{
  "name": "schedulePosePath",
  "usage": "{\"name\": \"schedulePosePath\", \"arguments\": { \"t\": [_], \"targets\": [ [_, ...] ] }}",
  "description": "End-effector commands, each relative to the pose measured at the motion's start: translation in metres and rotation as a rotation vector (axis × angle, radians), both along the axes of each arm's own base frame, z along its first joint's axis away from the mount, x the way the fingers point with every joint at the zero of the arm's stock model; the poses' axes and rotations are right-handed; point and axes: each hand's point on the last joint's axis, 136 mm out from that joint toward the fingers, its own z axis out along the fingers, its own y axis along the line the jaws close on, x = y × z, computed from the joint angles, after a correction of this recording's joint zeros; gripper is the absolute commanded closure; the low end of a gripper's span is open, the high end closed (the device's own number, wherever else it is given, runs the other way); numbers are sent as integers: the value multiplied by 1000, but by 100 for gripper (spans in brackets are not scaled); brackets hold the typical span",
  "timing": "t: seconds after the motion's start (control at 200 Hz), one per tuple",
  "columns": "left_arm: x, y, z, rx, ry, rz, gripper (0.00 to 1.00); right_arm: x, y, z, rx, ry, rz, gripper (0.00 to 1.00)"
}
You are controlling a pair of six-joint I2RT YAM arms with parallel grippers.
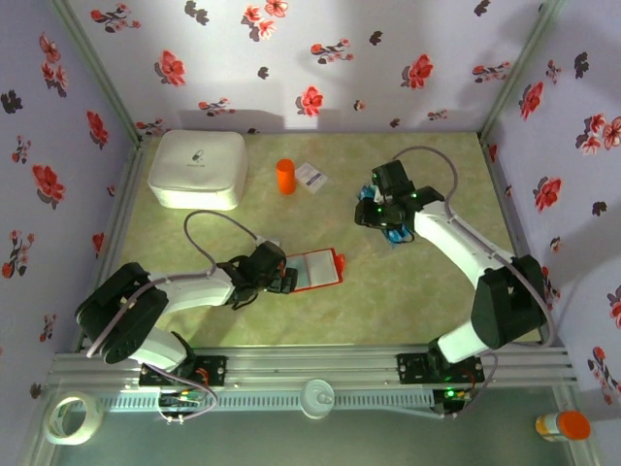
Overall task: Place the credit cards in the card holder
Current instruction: Pick up the credit card from the storage box.
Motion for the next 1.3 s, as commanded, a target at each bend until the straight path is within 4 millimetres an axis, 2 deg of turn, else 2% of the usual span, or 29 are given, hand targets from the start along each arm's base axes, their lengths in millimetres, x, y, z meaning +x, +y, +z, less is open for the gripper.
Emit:
{"name": "schedulePosePath", "arguments": {
  "t": [0.0, 0.345, 0.52, 0.74, 0.98, 1.295],
  "targets": [
    [-13, 8, -22, 41, 73, -2, 0, -4, -28, -4, -173, 15, 14, 58],
    [-13, 10, -21, 43, 69, -3, 0, 10, -62, -22, -422, 49, -4, 59],
    [-12, 9, -20, 39, 65, 0, 0, 20, -68, -30, -497, 70, 4, 61],
    [-12, 10, -19, 38, 61, 1, 0, 25, -67, -47, -527, 108, 26, 67],
    [-12, 10, -19, 37, 60, 2, 0, 22, -65, -59, -520, 138, 44, 80],
    [-11, 9, -18, 36, 59, 2, 0, 21, -57, -43, -469, 103, 74, 95]
  ]
}}
